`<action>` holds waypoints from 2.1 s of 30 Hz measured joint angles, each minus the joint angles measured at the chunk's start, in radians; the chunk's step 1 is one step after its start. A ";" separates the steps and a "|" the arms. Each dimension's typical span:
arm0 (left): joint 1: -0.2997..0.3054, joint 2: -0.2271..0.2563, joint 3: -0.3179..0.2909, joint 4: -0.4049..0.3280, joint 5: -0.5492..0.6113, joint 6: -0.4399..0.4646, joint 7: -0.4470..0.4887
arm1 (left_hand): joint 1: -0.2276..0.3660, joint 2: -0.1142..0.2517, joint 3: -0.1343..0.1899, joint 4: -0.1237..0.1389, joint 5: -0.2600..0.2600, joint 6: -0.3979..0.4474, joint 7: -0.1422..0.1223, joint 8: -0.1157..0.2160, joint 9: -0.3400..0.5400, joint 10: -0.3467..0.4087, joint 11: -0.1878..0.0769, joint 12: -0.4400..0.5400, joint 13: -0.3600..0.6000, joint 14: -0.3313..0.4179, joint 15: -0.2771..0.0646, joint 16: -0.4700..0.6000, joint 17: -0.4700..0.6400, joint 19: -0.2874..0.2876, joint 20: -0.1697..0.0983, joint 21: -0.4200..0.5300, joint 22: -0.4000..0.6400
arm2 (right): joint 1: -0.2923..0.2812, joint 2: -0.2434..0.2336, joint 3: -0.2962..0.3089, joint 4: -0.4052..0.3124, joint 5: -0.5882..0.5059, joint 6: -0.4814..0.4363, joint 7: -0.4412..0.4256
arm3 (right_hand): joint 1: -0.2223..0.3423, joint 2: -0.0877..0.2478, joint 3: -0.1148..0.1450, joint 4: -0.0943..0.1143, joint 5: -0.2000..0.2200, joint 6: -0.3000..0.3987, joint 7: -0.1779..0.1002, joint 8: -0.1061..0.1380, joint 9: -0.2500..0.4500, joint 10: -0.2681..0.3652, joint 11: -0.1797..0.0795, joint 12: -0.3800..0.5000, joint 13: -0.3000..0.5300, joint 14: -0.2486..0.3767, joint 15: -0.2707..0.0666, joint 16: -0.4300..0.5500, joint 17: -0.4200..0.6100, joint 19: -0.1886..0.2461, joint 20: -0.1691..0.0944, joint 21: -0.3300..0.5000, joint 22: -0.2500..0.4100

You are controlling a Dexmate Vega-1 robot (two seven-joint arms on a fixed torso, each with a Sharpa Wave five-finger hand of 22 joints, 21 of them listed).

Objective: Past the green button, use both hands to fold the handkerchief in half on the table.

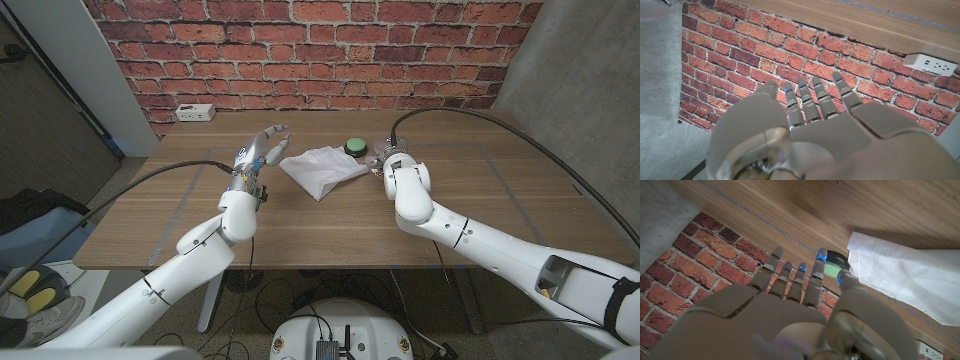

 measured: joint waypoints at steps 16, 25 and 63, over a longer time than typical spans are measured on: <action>0.028 0.003 -0.025 -0.023 -0.037 0.013 -0.010 | 0.000 0.000 0.007 0.001 0.000 -0.007 0.007 0.000 0.000 -0.007 0.007 0.000 0.000 0.000 0.000 0.000 0.000 0.000 0.000 0.000 0.000 | -0.158 -0.060 0.264 -0.135 0.304 0.083 -0.186 | 0.029 0.020 0.015 -0.023 -0.004 -0.057 0.007 -0.015 0.000 -0.038 0.016 -0.013 0.000 -0.031 -0.002 -0.005 0.005 -0.011 -0.011 -0.004 0.000; 0.044 0.003 -0.038 -0.036 -0.060 0.025 -0.010 | 0.000 0.000 0.010 -0.001 0.000 -0.012 0.012 0.000 0.000 -0.011 0.011 0.000 0.000 0.000 0.000 0.000 0.000 0.000 0.000 0.000 0.000 | -0.247 -0.106 0.401 -0.176 0.607 0.205 -0.374 | 0.044 0.026 0.022 -0.027 -0.008 -0.073 0.017 -0.016 0.000 -0.029 0.026 -0.012 0.000 -0.031 -0.002 -0.005 0.006 -0.011 -0.011 -0.010 0.000; 0.077 0.036 -0.156 0.120 -0.382 -0.343 -0.176 | -0.088 -0.009 0.033 0.003 -0.007 -0.177 0.026 -0.019 -0.005 -0.181 0.080 -0.019 -0.012 -0.152 0.034 -0.012 -0.005 -0.081 -0.087 -0.012 -0.003 | -0.448 -0.099 0.588 -0.024 1.298 0.882 -0.860 | 0.000 -0.004 -0.001 0.017 -0.023 -0.418 0.000 -0.037 -0.003 -0.097 0.075 -0.020 0.005 -0.018 0.018 0.015 0.034 -0.031 0.006 -0.020 0.000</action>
